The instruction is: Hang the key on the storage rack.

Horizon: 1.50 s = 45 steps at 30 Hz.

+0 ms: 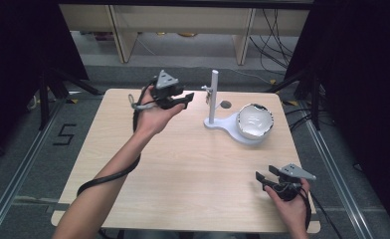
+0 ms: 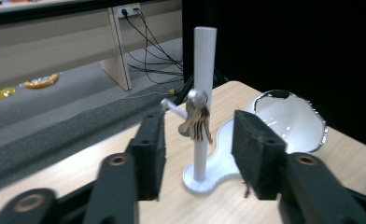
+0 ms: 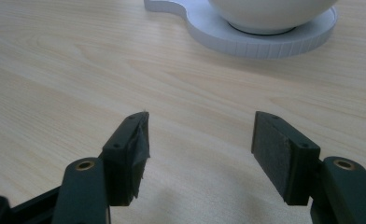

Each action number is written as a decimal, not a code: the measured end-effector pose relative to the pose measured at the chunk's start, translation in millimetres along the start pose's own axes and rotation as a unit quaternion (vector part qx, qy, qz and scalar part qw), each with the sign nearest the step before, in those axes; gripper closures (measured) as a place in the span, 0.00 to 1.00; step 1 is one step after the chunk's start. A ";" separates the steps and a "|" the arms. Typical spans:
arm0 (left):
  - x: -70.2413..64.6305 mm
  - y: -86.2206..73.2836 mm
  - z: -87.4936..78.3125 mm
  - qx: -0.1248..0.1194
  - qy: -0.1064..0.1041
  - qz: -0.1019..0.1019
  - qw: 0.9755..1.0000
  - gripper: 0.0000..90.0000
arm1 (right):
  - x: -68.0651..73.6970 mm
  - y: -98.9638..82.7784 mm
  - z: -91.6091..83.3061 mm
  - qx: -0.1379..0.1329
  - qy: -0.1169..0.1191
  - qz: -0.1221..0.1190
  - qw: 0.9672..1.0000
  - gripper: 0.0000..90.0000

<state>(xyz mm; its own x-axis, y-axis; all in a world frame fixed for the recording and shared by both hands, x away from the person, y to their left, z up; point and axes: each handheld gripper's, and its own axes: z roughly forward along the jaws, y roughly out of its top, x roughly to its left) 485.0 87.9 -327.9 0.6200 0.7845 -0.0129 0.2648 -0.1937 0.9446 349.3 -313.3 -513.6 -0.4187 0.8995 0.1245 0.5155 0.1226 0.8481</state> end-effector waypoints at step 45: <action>64.7 -260.3 -164.4 -0.034 0.167 -0.085 0.982 0.40 | -1.6 0.2 -0.4 -0.007 -0.008 -0.027 1.000 0.42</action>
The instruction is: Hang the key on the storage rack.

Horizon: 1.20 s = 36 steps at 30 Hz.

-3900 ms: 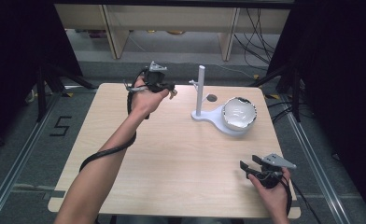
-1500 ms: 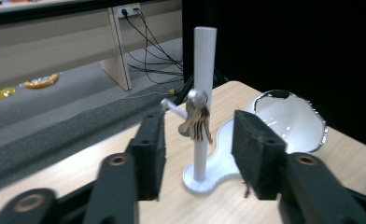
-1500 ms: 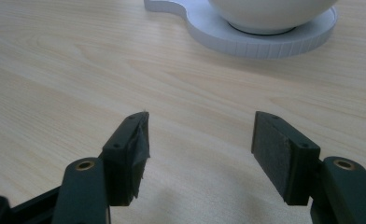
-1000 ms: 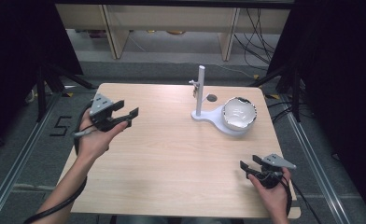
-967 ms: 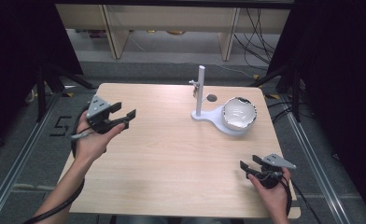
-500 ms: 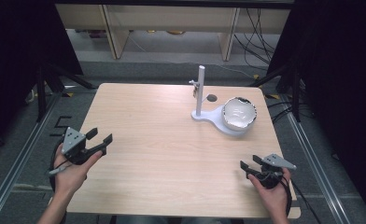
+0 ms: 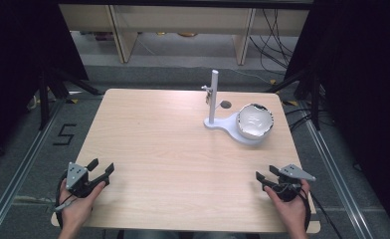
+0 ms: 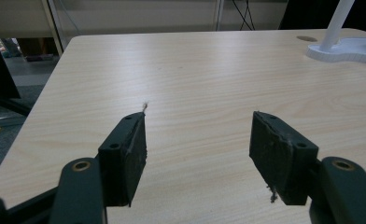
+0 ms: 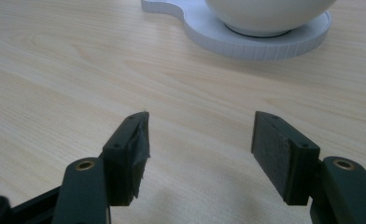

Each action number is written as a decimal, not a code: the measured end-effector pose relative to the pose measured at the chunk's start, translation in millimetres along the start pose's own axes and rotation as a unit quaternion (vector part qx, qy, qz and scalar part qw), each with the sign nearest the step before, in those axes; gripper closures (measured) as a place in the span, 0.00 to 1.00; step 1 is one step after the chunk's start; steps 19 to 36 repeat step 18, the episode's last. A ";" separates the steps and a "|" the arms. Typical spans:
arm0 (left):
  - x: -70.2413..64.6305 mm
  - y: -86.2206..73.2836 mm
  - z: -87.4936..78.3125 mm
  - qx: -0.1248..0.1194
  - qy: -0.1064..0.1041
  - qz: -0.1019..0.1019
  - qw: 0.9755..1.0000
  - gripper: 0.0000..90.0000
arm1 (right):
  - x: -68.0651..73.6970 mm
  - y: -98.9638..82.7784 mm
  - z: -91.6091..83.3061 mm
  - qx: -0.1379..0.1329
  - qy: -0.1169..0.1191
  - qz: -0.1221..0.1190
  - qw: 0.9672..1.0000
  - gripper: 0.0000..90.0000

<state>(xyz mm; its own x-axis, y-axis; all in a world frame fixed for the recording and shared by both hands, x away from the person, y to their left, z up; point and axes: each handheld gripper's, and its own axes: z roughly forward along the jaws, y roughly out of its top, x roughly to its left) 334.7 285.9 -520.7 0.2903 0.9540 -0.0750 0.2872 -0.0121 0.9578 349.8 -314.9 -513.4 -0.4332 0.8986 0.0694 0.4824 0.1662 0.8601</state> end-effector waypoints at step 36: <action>-5.6 -4.5 -1.0 -0.013 0.005 0.024 1.000 0.35 | -0.4 -0.2 0.3 0.001 -0.007 0.000 1.000 0.42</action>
